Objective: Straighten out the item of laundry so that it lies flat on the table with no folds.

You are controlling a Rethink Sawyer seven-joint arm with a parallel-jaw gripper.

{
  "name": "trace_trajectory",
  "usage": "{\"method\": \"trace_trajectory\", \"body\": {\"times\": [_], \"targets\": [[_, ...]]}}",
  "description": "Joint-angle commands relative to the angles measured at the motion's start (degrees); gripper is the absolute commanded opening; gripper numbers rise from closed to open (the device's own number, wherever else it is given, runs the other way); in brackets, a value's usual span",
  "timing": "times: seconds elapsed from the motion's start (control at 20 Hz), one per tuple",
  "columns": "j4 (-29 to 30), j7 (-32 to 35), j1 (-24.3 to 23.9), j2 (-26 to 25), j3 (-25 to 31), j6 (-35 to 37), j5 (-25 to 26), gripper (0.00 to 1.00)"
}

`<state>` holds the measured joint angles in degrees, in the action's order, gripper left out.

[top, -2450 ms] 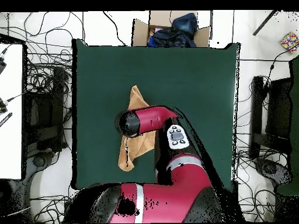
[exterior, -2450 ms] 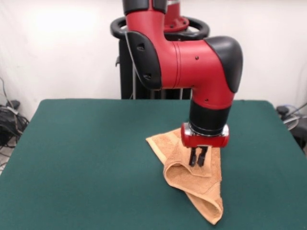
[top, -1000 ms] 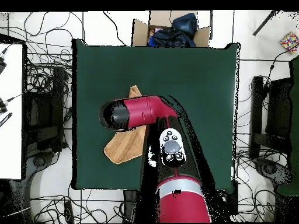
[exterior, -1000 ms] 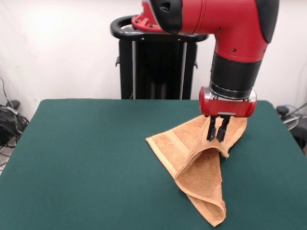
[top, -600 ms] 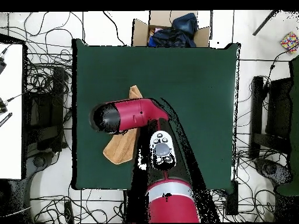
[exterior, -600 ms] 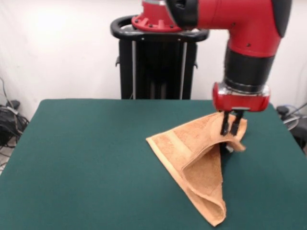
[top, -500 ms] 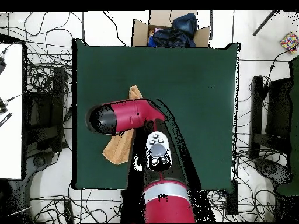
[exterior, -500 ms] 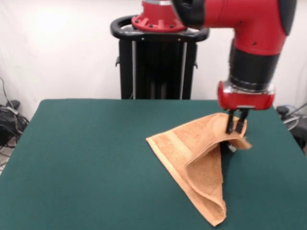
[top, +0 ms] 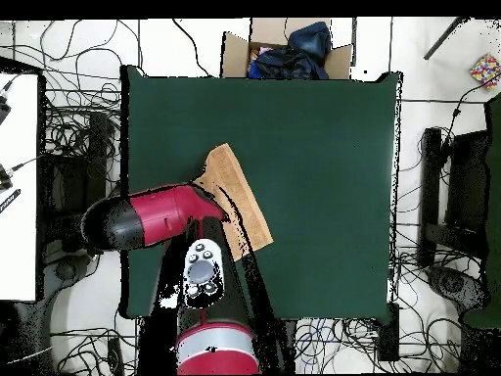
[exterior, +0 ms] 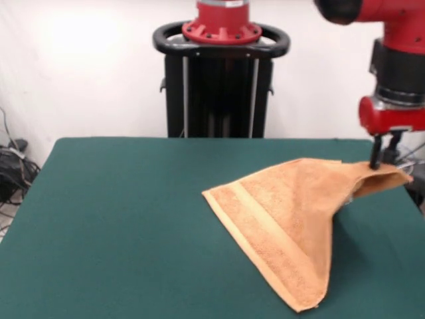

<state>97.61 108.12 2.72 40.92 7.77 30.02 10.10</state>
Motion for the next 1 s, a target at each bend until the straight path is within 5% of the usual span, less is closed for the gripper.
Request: {"method": "trace_trajectory", "body": {"times": [0.05,0.8,0.85,1.0], "targets": [[4.4,16.1,2.3,0.5,-2.1,-1.9,-5.2,0.00],[3.6,14.3,5.2,-0.5,-6.1,-2.4,-6.2,0.00],[3.4,14.1,5.4,-0.5,-6.5,-1.9,-6.1,1.00],[1.6,13.4,6.0,-1.2,-7.3,-0.4,-5.9,1.00]]}}
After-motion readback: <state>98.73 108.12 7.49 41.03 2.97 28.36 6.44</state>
